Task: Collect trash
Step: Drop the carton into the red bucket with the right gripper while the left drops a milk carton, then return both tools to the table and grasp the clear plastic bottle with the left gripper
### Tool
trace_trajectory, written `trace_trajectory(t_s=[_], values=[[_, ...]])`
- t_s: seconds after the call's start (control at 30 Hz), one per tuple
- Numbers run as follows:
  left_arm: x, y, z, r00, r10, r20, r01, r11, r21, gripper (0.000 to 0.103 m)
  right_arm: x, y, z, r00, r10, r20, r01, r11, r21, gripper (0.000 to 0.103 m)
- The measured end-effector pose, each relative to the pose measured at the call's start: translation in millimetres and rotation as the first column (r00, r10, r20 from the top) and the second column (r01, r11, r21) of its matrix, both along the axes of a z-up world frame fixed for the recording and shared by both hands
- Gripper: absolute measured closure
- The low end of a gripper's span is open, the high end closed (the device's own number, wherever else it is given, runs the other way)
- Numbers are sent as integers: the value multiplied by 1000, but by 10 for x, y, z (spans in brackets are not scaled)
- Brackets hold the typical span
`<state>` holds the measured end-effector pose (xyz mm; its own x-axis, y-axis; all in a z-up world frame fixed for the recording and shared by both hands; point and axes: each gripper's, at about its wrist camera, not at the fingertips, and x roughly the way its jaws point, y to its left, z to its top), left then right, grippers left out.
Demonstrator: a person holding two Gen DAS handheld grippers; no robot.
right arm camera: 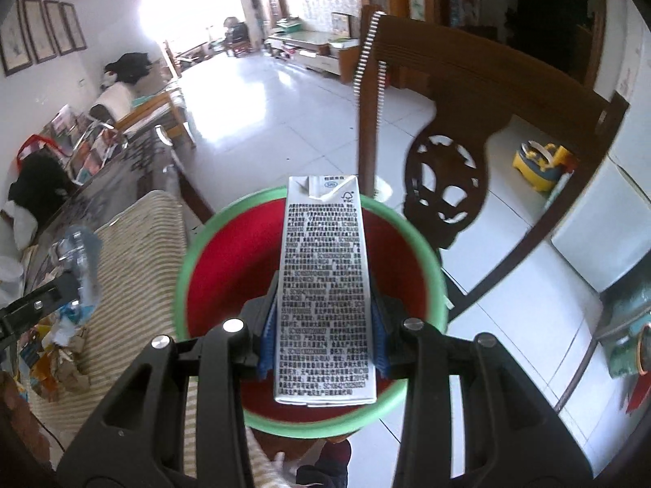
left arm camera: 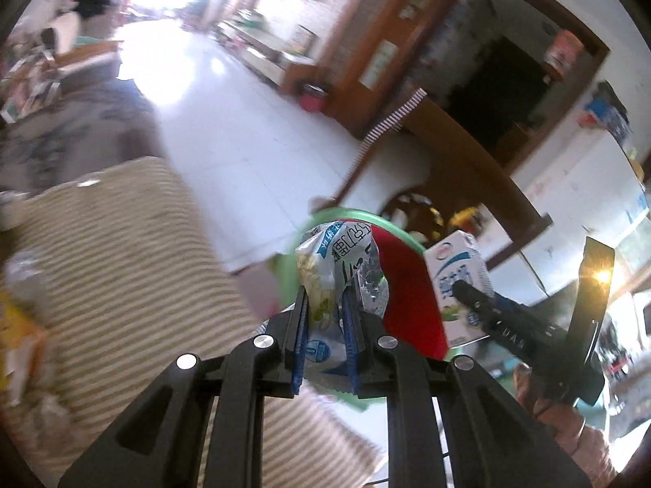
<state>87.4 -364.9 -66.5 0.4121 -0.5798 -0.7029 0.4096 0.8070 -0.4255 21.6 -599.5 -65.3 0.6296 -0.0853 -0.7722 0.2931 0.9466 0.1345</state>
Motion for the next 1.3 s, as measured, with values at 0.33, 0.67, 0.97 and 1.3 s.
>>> trace_trajectory(t_s=[0.33,0.67,0.97,1.3], values=[[250,-579,-223,999,-40,-22,41,998,44,40,-11,-222,7,999,-32,10,32,999,20,47],[5,63,141,986,98,138,-107,992,63,32,57,-59,112,997,-9,70,5,999,53,37],[-412,1438,79,904,419,85,-427,898,109,32,368,754,142,977,202,71,-205,977,51,32],[-1463,3299,-222,447,891,-81,-880,454,142,32,529,2054,55,861,507,33,-508,861,37,28]])
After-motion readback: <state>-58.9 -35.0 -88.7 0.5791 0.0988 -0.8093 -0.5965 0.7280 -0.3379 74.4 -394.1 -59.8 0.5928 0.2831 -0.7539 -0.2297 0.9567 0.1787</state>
